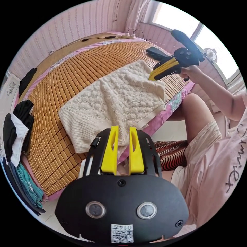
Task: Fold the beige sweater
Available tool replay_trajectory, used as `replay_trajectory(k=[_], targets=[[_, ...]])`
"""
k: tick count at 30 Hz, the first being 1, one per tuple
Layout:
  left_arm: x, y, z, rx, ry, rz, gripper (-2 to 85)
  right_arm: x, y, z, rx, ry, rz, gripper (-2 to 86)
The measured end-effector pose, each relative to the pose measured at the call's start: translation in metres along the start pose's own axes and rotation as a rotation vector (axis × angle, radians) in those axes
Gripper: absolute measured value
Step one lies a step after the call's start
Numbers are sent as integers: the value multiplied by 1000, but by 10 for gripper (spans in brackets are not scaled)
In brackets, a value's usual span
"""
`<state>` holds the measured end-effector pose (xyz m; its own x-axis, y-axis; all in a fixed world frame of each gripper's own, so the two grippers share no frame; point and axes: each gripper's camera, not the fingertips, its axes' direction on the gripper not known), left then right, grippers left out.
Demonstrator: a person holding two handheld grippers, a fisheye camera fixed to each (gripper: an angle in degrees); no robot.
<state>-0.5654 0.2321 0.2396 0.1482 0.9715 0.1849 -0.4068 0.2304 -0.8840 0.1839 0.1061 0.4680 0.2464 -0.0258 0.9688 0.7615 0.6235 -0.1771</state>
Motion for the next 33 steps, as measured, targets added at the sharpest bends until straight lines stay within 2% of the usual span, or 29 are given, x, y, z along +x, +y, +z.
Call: replay_trajectory(k=[3, 7, 8, 10, 12, 15, 17, 18, 21, 24, 26, 30, 33], targets=[[40, -28, -2, 99, -23, 68, 52, 2, -68, 1, 47, -56, -60, -4], [69, -49, 57, -45, 24, 57, 30, 6, -146, 57, -121, 57, -66, -4], [77, -45, 60, -17, 2, 71, 19, 10, -154, 85, -228, 52, -78, -4], [82, -38, 56, 23, 10, 54, 6, 19, -159, 87, -229, 9, -60, -5], [82, -36, 52, 21, 46, 27, 0, 26, -168, 83, -318, -44, -91, -5], [88, -36, 46, 19, 59, 27, -2, 38, -176, 60, -241, 32, -86, -5], [98, -35, 41, 25, 41, 48, 1, 52, -170, 100, -361, -6, -53, -5], [100, -34, 40, 29, 38, 50, 3, 54, -167, 102, -326, 1, -38, -5], [104, -30, 31, 50, 35, 36, 25, 72, -140, 82, -217, -76, 35, -3], [113, -27, 12, 104, 77, 47, 61, 87, -66, 35, -11, -110, 140, -1], [131, -32, -6, 174, 123, 76, 88, 90, 20, 4, 107, -74, 262, 5], [169, -57, -5, 189, 188, 145, 119, 87, 149, -1, 124, -84, 482, 33], [202, -79, 7, 164, 165, 211, 135, 80, 227, 21, 92, -178, 626, 65]])
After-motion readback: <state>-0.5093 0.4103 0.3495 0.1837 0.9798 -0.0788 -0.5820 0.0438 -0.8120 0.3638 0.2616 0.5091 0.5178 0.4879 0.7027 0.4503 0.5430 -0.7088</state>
